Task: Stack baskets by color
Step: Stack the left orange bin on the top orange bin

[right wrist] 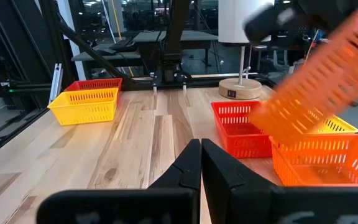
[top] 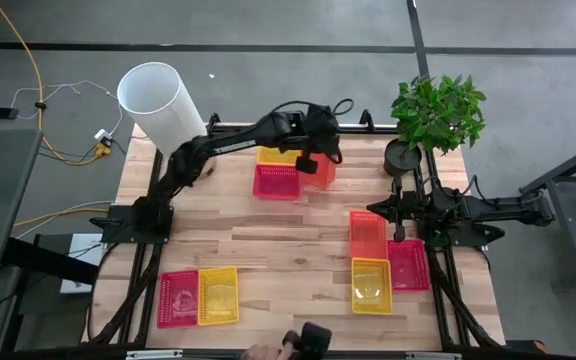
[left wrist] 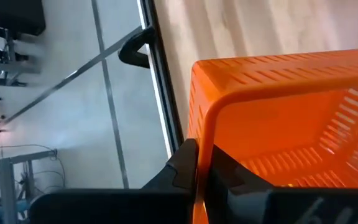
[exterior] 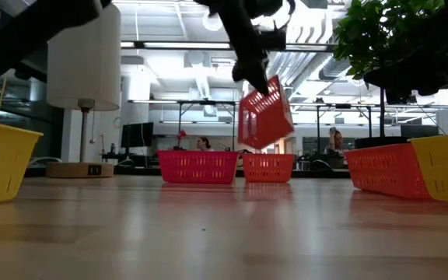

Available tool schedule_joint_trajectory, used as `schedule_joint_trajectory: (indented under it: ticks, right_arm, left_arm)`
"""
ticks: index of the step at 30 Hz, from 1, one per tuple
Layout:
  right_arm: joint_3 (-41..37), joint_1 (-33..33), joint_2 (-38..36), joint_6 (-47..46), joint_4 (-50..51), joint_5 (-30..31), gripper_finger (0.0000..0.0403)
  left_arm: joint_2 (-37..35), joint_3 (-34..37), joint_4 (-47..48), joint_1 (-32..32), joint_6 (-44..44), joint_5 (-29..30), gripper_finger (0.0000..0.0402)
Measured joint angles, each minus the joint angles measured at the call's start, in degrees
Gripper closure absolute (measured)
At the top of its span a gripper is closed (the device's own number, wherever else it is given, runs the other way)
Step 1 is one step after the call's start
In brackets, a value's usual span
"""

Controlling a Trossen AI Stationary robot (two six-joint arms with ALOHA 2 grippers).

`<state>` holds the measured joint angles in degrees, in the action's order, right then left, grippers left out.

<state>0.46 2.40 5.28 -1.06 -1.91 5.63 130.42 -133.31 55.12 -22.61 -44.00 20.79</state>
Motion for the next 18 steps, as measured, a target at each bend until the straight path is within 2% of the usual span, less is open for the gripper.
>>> schedule_joint_trajectory:
  ticks: [3,10,16,18]
  right_arm:
    - [0.00,0.00,0.00,0.00,0.00,0.00,0.0402]
    - [0.00,0.00,0.00,0.00,0.00,0.00,0.0402]
    - [0.01,0.01,0.00,0.00,0.00,0.00,0.0402]
    - [0.00,0.01,0.00,0.00,0.00,-0.02,0.0402]
  left_arm:
    - [1.86,-0.03,-2.14,-0.63,-1.67,2.05,0.0401]
    - [2.18,0.32,-2.84,-1.63,-2.68,2.16,0.0401]
    - [2.39,0.35,-2.78,-2.69,-1.21,-3.07,0.0401]
    - [3.06,0.36,-3.80,-2.64,-1.17,-2.77,0.0401]
